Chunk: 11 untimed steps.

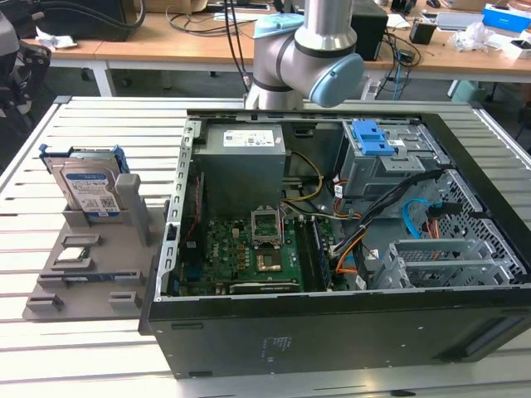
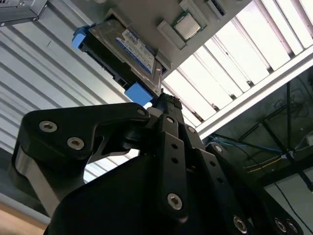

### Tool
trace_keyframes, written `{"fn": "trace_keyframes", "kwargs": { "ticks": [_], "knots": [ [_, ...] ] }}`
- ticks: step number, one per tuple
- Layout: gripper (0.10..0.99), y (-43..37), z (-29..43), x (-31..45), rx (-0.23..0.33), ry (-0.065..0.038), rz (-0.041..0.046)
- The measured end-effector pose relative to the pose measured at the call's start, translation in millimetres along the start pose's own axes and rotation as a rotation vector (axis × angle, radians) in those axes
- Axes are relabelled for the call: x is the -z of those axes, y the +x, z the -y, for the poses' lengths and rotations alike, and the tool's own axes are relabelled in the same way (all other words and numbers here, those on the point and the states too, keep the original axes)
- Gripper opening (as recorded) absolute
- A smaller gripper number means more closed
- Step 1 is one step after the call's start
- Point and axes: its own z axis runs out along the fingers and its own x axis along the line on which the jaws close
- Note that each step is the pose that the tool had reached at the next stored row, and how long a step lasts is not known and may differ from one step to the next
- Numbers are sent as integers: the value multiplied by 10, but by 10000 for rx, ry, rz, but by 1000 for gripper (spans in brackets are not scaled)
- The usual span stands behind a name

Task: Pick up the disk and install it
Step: 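Pick up the disk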

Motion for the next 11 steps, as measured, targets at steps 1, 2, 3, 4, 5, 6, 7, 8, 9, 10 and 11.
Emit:
{"fn": "trace_keyframes", "kwargs": {
  "ticks": [1,2,3,4,5,6,7,8,9,10,11],
  "knots": [
    [106,0,0,0,116,-3,-6],
    [106,0,0,0,231,-6,-11],
    [106,0,0,0,430,-10,-19],
    [106,0,0,0,550,-13,-24],
    [106,0,0,0,685,-16,-31],
    [106,0,0,0,825,-19,-37],
    [106,0,0,0,966,-23,-43],
    [106,0,0,0,1251,-29,-56],
    [106,0,0,0,1529,-36,-69],
    [106,0,0,0,1684,-39,-76],
    [106,0,0,0,1819,-42,-82]
  ]
}}
